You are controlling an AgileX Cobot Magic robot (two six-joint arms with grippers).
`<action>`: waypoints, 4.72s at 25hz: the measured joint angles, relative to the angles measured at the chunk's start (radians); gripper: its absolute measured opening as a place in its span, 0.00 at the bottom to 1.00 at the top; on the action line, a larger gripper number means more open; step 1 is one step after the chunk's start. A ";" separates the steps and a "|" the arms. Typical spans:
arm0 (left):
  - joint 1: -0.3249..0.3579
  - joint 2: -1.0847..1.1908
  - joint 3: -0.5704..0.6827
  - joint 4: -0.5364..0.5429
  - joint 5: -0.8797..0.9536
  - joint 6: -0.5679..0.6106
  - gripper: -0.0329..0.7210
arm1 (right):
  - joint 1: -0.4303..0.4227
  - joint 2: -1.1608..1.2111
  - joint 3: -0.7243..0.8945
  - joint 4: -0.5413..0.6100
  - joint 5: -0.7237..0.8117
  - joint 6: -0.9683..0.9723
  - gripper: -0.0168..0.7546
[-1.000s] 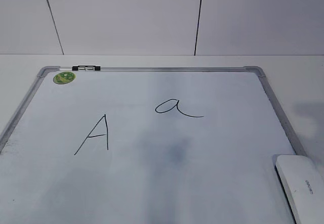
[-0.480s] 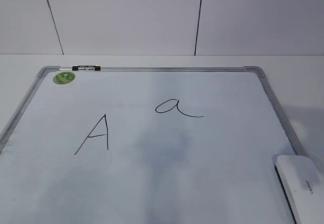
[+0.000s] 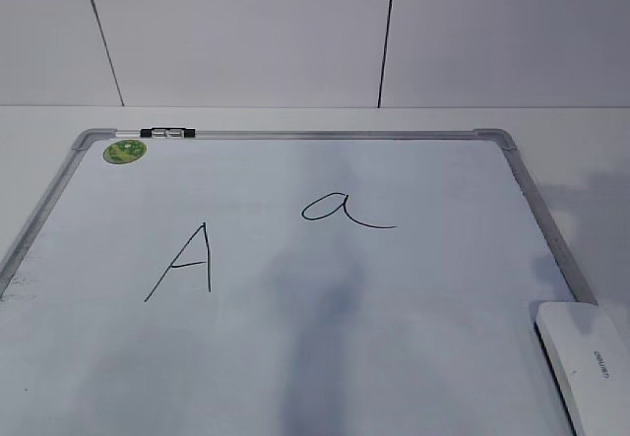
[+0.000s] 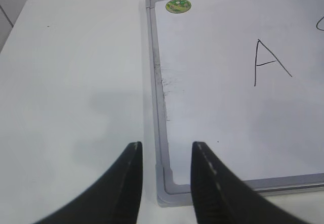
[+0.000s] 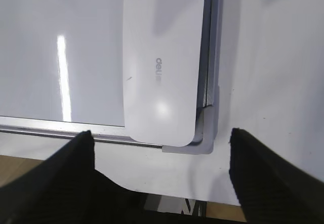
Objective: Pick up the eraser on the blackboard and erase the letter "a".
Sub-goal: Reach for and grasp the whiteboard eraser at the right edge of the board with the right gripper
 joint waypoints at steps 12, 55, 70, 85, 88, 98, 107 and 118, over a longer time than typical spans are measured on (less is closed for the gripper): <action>0.000 0.000 0.000 0.000 0.000 0.000 0.37 | 0.128 0.037 -0.029 -0.002 0.059 0.090 0.84; 0.000 0.000 0.000 -0.002 0.000 0.000 0.37 | 0.192 0.297 -0.029 -0.166 -0.160 0.269 0.90; 0.000 0.000 0.000 -0.002 0.000 0.000 0.37 | 0.175 0.344 -0.029 -0.131 -0.162 0.185 0.90; 0.000 0.000 0.000 -0.002 0.000 0.000 0.37 | 0.175 0.403 -0.029 -0.116 -0.176 0.171 0.89; 0.000 0.000 0.000 -0.002 0.000 0.000 0.37 | 0.175 0.407 -0.029 -0.116 -0.180 0.171 0.89; 0.000 0.000 0.000 -0.002 0.000 0.000 0.37 | 0.175 0.427 -0.029 -0.094 -0.202 0.171 0.88; 0.000 0.000 0.000 -0.003 0.000 0.000 0.37 | 0.175 0.427 -0.029 -0.088 -0.207 0.171 0.87; 0.000 0.000 0.000 -0.003 0.000 0.000 0.37 | 0.175 0.427 -0.029 -0.089 -0.208 0.169 0.84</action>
